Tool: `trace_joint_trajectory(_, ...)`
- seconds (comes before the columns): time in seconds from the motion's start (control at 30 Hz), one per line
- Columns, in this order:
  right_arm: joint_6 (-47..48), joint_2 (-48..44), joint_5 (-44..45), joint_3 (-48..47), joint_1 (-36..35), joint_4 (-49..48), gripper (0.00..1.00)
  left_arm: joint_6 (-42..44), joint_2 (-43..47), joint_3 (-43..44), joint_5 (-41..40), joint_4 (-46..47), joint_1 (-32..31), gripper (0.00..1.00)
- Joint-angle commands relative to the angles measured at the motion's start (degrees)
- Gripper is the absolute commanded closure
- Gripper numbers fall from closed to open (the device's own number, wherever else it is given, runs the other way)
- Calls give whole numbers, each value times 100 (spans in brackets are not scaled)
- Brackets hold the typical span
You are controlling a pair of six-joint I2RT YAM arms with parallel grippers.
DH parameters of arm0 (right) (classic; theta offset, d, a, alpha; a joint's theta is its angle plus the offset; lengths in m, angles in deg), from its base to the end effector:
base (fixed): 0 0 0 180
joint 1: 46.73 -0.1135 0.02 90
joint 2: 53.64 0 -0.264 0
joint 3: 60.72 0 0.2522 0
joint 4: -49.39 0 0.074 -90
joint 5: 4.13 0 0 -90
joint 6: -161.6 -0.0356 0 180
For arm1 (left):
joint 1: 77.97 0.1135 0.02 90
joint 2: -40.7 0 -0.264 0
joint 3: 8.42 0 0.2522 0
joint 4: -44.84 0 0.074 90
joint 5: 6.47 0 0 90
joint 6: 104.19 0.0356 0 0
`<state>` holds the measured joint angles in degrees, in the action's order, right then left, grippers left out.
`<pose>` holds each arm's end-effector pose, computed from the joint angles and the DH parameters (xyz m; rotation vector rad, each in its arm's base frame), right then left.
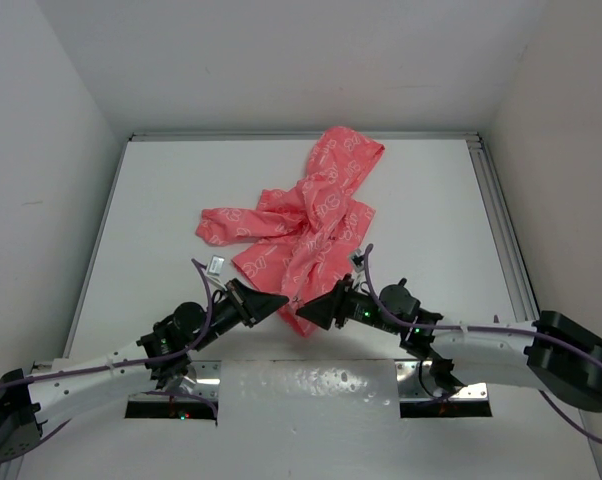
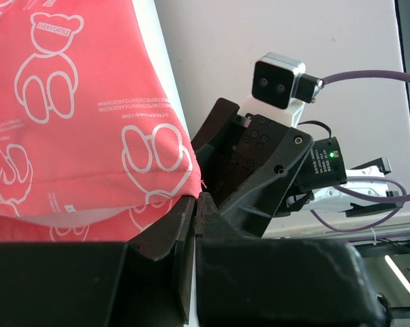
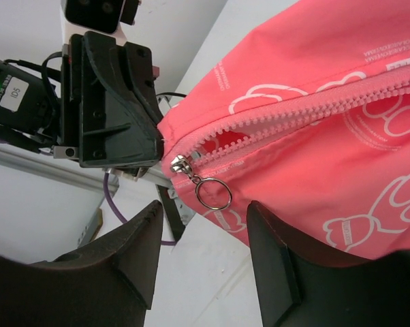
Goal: Zip up the jacket
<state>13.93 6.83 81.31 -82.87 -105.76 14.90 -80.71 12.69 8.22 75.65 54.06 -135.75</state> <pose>0.0989 0.1704 0.1795 -0.0936 1.9045 1.5570 0.0806 -0.1187 0.1837 -0.2628 1.8314 -1.5128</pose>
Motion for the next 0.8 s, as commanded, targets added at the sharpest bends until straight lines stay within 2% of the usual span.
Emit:
trace_joint_trajectory(0.0,-25,140,-107,-225,-4,-518,48,-115,59,-1333,50,417,-14,100)
trace_joint_trajectory(0.37,36,290,-45,-269,5,-905,48,-124,85,-1333,76,356,-14,100)
trace_joint_trajectory(0.77,63,-79,-45,-208,-4,-774,49,-115,138,-1351,6,277,-14,100)
